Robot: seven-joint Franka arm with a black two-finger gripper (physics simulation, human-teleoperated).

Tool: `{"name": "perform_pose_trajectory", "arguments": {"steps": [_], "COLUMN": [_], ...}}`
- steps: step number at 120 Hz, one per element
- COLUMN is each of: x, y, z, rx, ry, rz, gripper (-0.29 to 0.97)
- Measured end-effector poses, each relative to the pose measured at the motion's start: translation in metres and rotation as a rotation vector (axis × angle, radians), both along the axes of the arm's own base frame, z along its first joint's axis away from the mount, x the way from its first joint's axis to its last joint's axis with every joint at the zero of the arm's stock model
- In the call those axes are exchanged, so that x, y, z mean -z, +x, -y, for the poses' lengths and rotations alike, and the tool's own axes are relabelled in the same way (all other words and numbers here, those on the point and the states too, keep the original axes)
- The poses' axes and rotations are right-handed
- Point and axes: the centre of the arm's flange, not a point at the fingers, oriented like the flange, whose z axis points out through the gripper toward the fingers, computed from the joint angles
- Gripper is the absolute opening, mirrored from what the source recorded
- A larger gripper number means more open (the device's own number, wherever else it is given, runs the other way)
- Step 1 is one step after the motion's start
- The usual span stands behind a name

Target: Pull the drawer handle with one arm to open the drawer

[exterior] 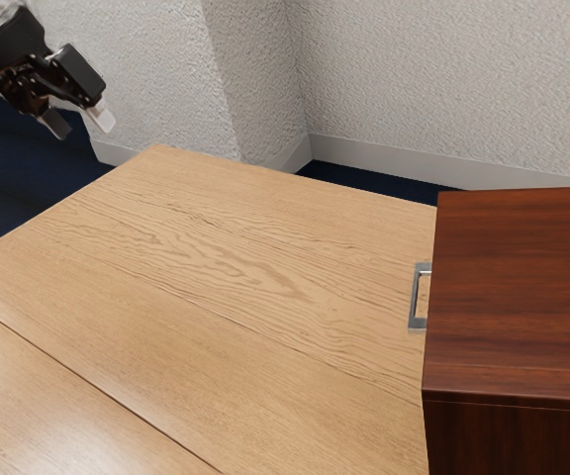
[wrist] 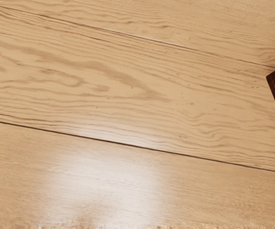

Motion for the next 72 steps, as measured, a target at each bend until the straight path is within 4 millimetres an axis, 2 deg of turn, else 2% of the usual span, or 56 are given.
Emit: {"name": "perform_pose_trajectory", "arguments": {"steps": [8, 26, 32, 39, 43, 49, 56, 63, 72], "x": [0.008, 0.011, 0.025, 0.052, 0.068, 0.091, 0.112, 0.127, 0.159], "y": [-0.001, -0.016, -0.012, 0.004, 0.018, 0.039, 0.05, 0.046, 0.032], "z": [-0.01, -0.024, -0.033, -0.043, -0.036, -0.004, 0.022, 0.027, 0.02], "rx": [-0.019, -0.049, -0.068, -0.083, -0.067, -0.008, 0.034, 0.034, 0.01], "ry": [-0.007, -0.028, -0.049, -0.078, -0.089, -0.101, -0.115, -0.136, -0.19], "rz": [-0.019, -0.068, -0.112, -0.175, -0.21, -0.266, -0.325, -0.369, -0.419], "gripper": [0.66, 0.66, 0.66, 0.66, 0.66, 0.66, 0.64, 0.64, 0.64]}}
